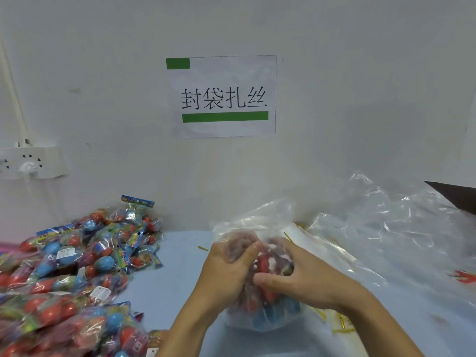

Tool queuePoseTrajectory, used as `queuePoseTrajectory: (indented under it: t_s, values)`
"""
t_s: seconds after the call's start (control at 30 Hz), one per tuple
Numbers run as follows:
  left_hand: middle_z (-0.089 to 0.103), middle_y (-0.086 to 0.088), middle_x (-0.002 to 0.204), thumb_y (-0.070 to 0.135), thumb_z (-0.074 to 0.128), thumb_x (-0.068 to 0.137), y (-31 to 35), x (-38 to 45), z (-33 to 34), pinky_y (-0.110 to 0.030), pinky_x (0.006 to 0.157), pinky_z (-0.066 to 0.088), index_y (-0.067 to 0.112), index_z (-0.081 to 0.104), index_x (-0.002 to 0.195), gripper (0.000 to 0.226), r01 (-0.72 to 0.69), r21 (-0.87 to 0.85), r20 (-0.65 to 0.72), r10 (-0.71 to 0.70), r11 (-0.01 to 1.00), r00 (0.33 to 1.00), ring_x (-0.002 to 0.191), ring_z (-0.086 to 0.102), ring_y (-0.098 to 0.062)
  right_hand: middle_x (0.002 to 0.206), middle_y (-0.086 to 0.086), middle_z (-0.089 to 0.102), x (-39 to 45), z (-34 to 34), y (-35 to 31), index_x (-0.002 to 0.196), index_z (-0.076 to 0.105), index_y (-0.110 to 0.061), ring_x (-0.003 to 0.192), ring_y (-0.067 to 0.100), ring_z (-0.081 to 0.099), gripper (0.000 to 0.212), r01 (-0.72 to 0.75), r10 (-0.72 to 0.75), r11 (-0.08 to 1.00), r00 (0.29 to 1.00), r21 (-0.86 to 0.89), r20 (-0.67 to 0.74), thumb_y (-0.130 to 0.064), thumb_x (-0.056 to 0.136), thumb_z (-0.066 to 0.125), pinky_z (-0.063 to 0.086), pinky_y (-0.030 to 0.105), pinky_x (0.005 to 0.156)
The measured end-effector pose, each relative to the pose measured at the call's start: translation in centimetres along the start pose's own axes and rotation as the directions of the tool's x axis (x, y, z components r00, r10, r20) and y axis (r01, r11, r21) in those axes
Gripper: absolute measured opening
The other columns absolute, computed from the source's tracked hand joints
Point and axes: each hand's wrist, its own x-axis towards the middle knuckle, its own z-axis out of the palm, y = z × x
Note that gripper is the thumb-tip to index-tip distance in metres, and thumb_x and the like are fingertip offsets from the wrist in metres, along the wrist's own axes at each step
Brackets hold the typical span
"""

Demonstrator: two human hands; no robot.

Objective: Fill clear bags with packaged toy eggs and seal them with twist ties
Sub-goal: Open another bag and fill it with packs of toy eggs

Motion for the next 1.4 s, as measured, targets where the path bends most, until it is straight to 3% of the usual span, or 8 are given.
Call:
queuePoseTrajectory:
  t_s: [0.17, 0.3, 0.43, 0.57, 0.8, 0.97, 1.17, 1.4]
  values:
    - [0.077, -0.002, 0.09, 0.013, 0.064, 0.095, 0.1, -0.4, 0.5, -0.02, 0.074, 0.055, 0.02, 0.077, 0.09, 0.016, 0.037, -0.043, 0.118, -0.031, 0.998, 0.993, 0.087, 0.074, -0.015, 0.096, -0.006, 0.075, 0.5, 1.3, -0.6, 0.124, 0.063, -0.046, 0.071, 0.005, 0.064, 0.051, 0.22, -0.22, 0.975, 0.975, 0.02, 0.0, -0.02, 0.081, 0.072, 0.054, 0.024, 0.068]
    - [0.077, -0.005, 0.092, 0.016, 0.069, 0.092, -0.2, -0.5, 0.9, -0.022, 0.067, 0.056, 0.016, 0.073, 0.1, 0.01, 0.145, -0.139, 0.047, -0.139, 0.98, 0.989, 0.085, 0.075, -0.018, 0.106, -0.001, 0.075, 0.6, 1.1, -0.8, 0.131, 0.06, -0.037, 0.093, 0.014, 0.07, 0.062, 0.251, -0.254, 0.963, 0.967, 0.096, 0.016, -0.006, 0.08, 0.077, 0.059, 0.033, 0.083]
    - [0.075, -0.006, 0.103, 0.012, 0.071, 0.089, -0.4, -0.5, 1.1, -0.026, 0.074, 0.058, 0.012, 0.069, 0.11, 0.021, 0.179, -0.17, 0.025, -0.177, 0.969, 0.984, 0.094, 0.073, -0.016, 0.116, -0.014, 0.071, 0.3, 1.3, -1.3, 0.131, 0.056, -0.044, 0.111, 0.007, 0.067, 0.074, 0.249, -0.25, 0.967, 0.968, 0.054, 0.003, -0.011, 0.072, 0.085, 0.051, 0.019, 0.093]
    - [0.076, -0.008, 0.094, 0.008, 0.068, 0.089, 0.0, -0.5, 0.8, -0.029, 0.07, 0.057, 0.017, 0.077, 0.091, 0.013, 0.245, -0.274, 0.117, -0.221, 0.93, 0.968, 0.087, 0.074, -0.018, 0.095, -0.004, 0.074, 0.4, 2.7, -1.5, 0.122, 0.057, -0.051, 0.088, 0.02, 0.071, 0.065, 0.136, -0.14, 0.984, 0.99, -0.111, -0.027, -0.032, 0.064, 0.081, 0.056, 0.046, 0.091]
    - [0.077, -0.001, 0.095, 0.017, 0.076, 0.076, -0.1, -0.5, 0.9, -0.024, 0.071, 0.057, 0.013, 0.074, 0.103, 0.028, 0.251, -0.339, 0.193, -0.194, 0.907, 0.962, 0.094, 0.074, -0.018, 0.073, -0.009, 0.073, 0.7, 3.8, -1.4, 0.091, 0.067, -0.04, 0.074, 0.005, 0.07, 0.034, -0.011, -0.007, 0.991, 0.991, -0.135, -0.132, -0.047, 0.059, 0.058, 0.055, 0.046, 0.089]
    - [0.075, 0.003, 0.109, 0.028, 0.083, 0.064, -0.2, -0.7, 1.7, -0.024, 0.08, 0.056, 0.034, 0.05, 0.133, 0.076, 0.216, -0.308, 0.142, -0.18, 0.927, 0.973, 0.105, 0.071, -0.013, 0.092, -0.006, 0.076, 1.0, 3.5, -1.1, 0.097, 0.074, -0.027, 0.088, 0.011, 0.073, 0.025, 0.084, -0.073, 0.994, 0.986, 0.071, -0.149, -0.017, 0.079, 0.06, 0.061, 0.038, 0.075]
    - [0.061, 0.004, 0.132, 0.028, 0.086, 0.076, -0.3, -0.7, 2.3, -0.02, 0.082, 0.056, 0.024, 0.058, 0.126, 0.057, 0.089, -0.114, 0.083, -0.079, 0.99, 0.993, 0.105, 0.069, -0.008, 0.09, -0.006, 0.074, 1.7, 4.0, -0.3, 0.097, 0.07, -0.028, 0.089, 0.018, 0.07, 0.024, -0.071, 0.037, 0.985, 0.977, -0.155, -0.212, -0.024, 0.082, 0.053, 0.059, 0.042, 0.079]
    - [0.054, 0.024, 0.134, 0.061, 0.083, 0.062, -0.2, -0.6, 1.6, -0.022, 0.112, 0.033, 0.048, 0.071, 0.098, 0.041, -0.054, 0.235, 0.025, 0.049, 0.97, 0.998, 0.127, 0.042, 0.012, 0.08, 0.018, 0.076, 1.7, 1.1, 0.9, 0.087, 0.078, -0.007, 0.065, 0.03, 0.073, 0.017, -0.19, 0.382, 0.881, 0.825, 0.433, -0.416, -0.013, 0.09, 0.062, 0.053, 0.032, 0.051]
